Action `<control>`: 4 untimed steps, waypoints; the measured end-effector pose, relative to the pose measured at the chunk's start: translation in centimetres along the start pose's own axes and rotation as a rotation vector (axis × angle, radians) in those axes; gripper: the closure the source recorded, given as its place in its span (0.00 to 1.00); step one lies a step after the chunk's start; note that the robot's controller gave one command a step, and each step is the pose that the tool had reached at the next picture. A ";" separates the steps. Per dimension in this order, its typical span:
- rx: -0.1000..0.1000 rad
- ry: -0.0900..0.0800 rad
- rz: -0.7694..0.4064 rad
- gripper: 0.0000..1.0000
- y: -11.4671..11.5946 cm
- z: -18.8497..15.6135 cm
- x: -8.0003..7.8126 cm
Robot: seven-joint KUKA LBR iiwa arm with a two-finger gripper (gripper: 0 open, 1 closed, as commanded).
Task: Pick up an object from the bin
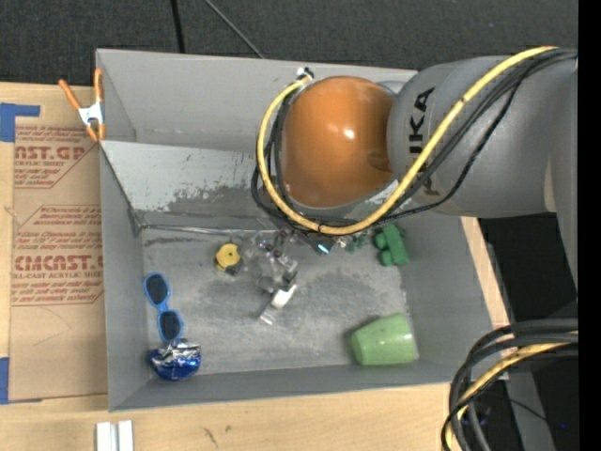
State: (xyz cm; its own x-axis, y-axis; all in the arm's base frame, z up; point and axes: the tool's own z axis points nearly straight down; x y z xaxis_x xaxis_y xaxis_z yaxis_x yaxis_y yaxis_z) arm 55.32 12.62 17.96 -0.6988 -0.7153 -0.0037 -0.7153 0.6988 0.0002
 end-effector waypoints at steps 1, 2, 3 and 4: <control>-0.004 0.011 -0.041 0.00 -0.8 4.7 6.1; -0.001 0.002 -0.257 0.00 -5.7 10.9 3.6; -0.001 0.000 -0.257 1.00 -5.6 10.7 3.5; 0.006 -0.005 -0.242 1.00 -3.2 -8.8 3.4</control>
Offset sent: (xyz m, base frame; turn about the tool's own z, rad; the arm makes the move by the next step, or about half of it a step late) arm -0.0341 -0.0466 -0.0433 -0.0451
